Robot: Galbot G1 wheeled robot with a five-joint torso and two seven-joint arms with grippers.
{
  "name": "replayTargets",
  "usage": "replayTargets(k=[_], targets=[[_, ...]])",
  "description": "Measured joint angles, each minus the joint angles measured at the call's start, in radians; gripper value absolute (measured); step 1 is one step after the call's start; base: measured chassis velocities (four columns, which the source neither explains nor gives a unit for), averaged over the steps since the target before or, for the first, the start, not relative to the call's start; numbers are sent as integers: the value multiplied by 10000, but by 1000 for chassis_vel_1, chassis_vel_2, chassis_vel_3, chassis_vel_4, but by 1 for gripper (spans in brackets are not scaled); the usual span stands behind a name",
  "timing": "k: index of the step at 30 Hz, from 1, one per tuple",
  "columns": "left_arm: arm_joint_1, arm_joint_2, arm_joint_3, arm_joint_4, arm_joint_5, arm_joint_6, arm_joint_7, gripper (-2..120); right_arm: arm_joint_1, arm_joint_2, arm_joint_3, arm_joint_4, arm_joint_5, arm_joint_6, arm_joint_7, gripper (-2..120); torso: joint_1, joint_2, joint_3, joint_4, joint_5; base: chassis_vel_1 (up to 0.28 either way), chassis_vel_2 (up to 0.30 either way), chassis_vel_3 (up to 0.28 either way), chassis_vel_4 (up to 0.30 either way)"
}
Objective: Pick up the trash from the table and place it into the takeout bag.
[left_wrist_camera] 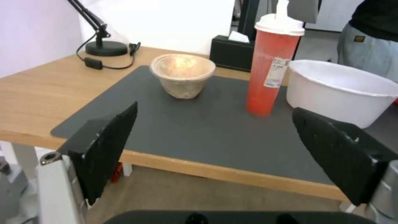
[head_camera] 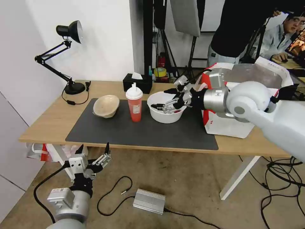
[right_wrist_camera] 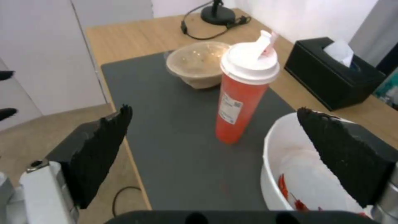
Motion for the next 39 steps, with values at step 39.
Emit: replayTargets(k=[39], targets=[[-24,-88,59,177,86,-38,-18,100,534,380,-499,-754,695,-855,-257,100,0,0,0,0,0,0,0,0,0]])
